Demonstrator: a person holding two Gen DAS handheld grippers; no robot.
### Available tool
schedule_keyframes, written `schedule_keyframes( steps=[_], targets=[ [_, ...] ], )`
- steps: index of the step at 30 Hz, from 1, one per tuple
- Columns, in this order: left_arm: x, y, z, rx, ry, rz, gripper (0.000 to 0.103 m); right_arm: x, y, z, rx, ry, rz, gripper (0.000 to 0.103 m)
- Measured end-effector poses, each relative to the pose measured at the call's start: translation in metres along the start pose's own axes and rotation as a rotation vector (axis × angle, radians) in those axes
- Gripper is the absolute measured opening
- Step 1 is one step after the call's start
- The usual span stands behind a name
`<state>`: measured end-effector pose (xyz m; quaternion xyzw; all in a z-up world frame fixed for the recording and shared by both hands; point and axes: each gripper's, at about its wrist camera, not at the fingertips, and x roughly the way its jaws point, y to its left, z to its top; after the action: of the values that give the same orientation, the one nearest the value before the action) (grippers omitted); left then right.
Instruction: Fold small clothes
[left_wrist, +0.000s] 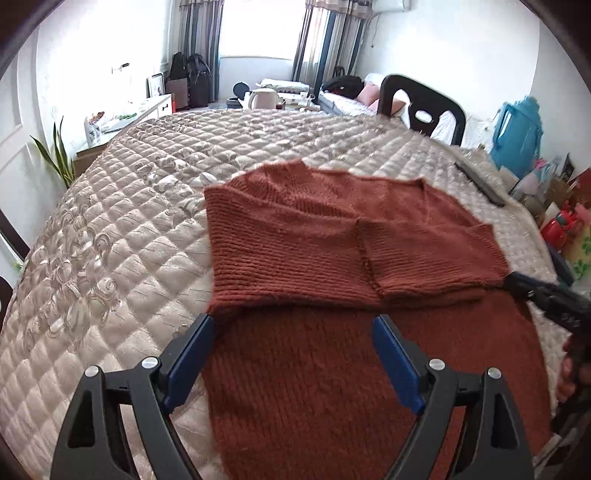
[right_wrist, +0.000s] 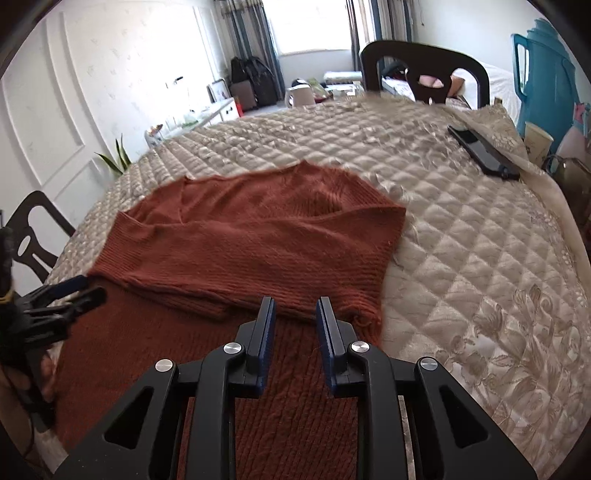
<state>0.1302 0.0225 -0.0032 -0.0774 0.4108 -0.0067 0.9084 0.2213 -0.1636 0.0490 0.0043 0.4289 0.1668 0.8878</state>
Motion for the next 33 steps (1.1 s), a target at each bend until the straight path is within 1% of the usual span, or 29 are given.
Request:
schedule_keyframes(
  steps=[4, 6, 8, 9, 11, 12, 13, 15, 18, 22, 24, 26, 29, 33],
  targets=[
    [-0.011, -0.003, 0.011, 0.003, -0.064, -0.029, 0.088, -0.01, 0.007, 0.004, -0.009, -0.051, 0.03, 0.023],
    [-0.007, -0.005, 0.017, 0.007, -0.07, -0.014, 0.088, -0.01, 0.014, 0.008, -0.024, -0.057, 0.036, 0.023],
    [0.004, -0.003, 0.017, 0.012, -0.055, 0.006, 0.088, -0.004, 0.02, 0.01, -0.046, -0.046, 0.024, 0.023],
    [0.014, 0.0, 0.015, 0.004, -0.023, 0.017, 0.087, 0.001, 0.021, 0.01, -0.056, -0.034, 0.017, 0.023],
    [0.028, 0.01, 0.01, -0.025, 0.048, 0.014, 0.083, 0.018, 0.016, 0.007, -0.041, 0.034, -0.004, 0.023],
    [0.023, 0.011, 0.011, -0.028, 0.026, -0.005, 0.083, 0.022, 0.012, 0.005, -0.031, 0.05, -0.006, 0.022],
    [0.022, 0.012, 0.011, -0.035, 0.03, -0.014, 0.083, 0.02, 0.01, 0.004, -0.028, 0.029, 0.009, 0.022],
    [0.022, 0.015, 0.009, -0.031, 0.04, -0.012, 0.083, 0.016, 0.008, 0.002, -0.022, 0.035, 0.018, 0.022],
    [0.009, 0.017, 0.002, -0.027, 0.026, -0.035, 0.083, 0.002, 0.006, -0.004, -0.025, 0.019, 0.039, 0.023],
    [-0.012, 0.016, -0.011, -0.008, 0.006, -0.053, 0.083, -0.025, -0.002, -0.022, -0.022, 0.001, 0.08, 0.024],
    [-0.022, 0.016, -0.018, 0.005, -0.001, -0.063, 0.083, -0.037, -0.005, -0.032, -0.013, -0.003, 0.086, 0.026],
    [-0.032, 0.016, -0.028, 0.019, -0.009, -0.069, 0.083, -0.048, -0.012, -0.044, 0.012, 0.001, 0.102, 0.031],
    [-0.046, 0.019, -0.042, 0.022, -0.012, -0.088, 0.083, -0.064, -0.019, -0.062, 0.029, -0.002, 0.091, 0.036],
    [-0.06, 0.023, -0.06, 0.013, -0.009, -0.115, 0.083, -0.079, -0.027, -0.086, 0.063, 0.009, 0.089, 0.036]
  ],
)
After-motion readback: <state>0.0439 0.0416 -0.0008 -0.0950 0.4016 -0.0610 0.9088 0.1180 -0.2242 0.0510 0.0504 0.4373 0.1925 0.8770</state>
